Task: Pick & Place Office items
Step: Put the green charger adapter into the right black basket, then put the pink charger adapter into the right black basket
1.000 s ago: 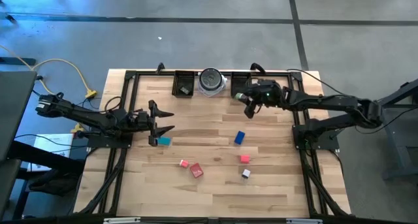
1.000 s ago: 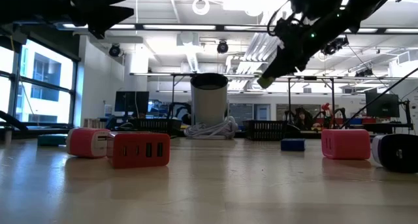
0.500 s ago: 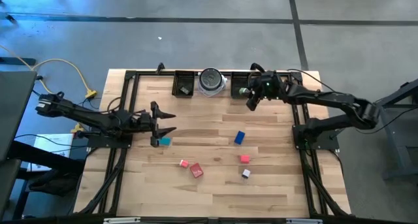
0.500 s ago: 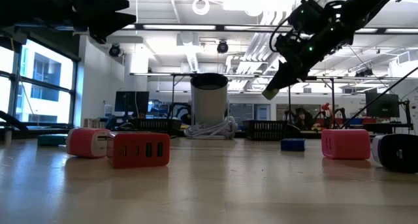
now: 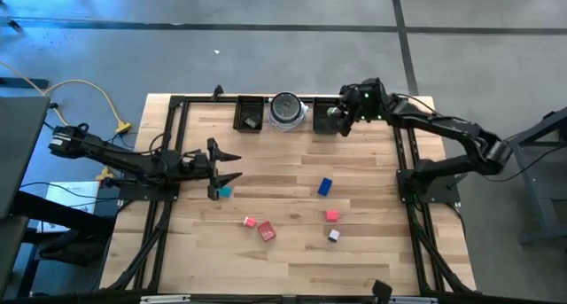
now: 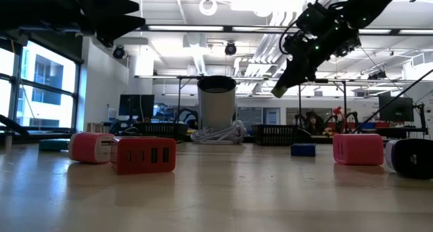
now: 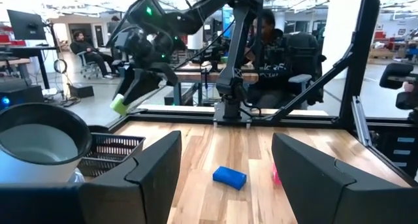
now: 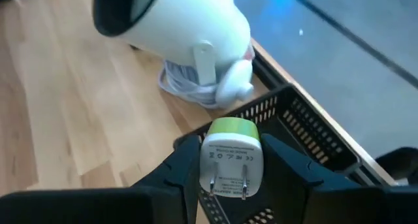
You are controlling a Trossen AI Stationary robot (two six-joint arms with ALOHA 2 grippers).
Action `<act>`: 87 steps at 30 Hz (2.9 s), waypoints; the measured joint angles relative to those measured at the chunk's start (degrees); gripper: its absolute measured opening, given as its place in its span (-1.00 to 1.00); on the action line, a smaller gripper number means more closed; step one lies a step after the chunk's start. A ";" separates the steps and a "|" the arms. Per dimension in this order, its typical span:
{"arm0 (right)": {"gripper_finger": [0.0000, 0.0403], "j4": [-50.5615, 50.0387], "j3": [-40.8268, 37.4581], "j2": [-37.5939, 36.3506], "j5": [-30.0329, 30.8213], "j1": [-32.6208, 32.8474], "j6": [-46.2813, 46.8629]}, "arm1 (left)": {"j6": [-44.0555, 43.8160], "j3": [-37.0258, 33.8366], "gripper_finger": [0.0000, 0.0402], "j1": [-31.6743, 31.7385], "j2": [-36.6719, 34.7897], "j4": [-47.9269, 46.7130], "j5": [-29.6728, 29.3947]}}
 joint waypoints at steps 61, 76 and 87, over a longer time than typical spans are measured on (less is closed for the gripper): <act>-0.40 -30.92 22.93 28.17 0.40 -1.60 -17.44 | -2.09 0.00 0.16 1.87 2.08 -2.25 5.51; -0.23 -31.16 22.93 29.02 0.90 -1.60 -18.08 | -2.61 0.00 0.16 1.89 7.40 1.83 5.61; 0.13 -27.27 22.93 29.02 6.23 0.37 -17.62 | -2.61 0.00 0.16 1.89 8.00 2.90 5.79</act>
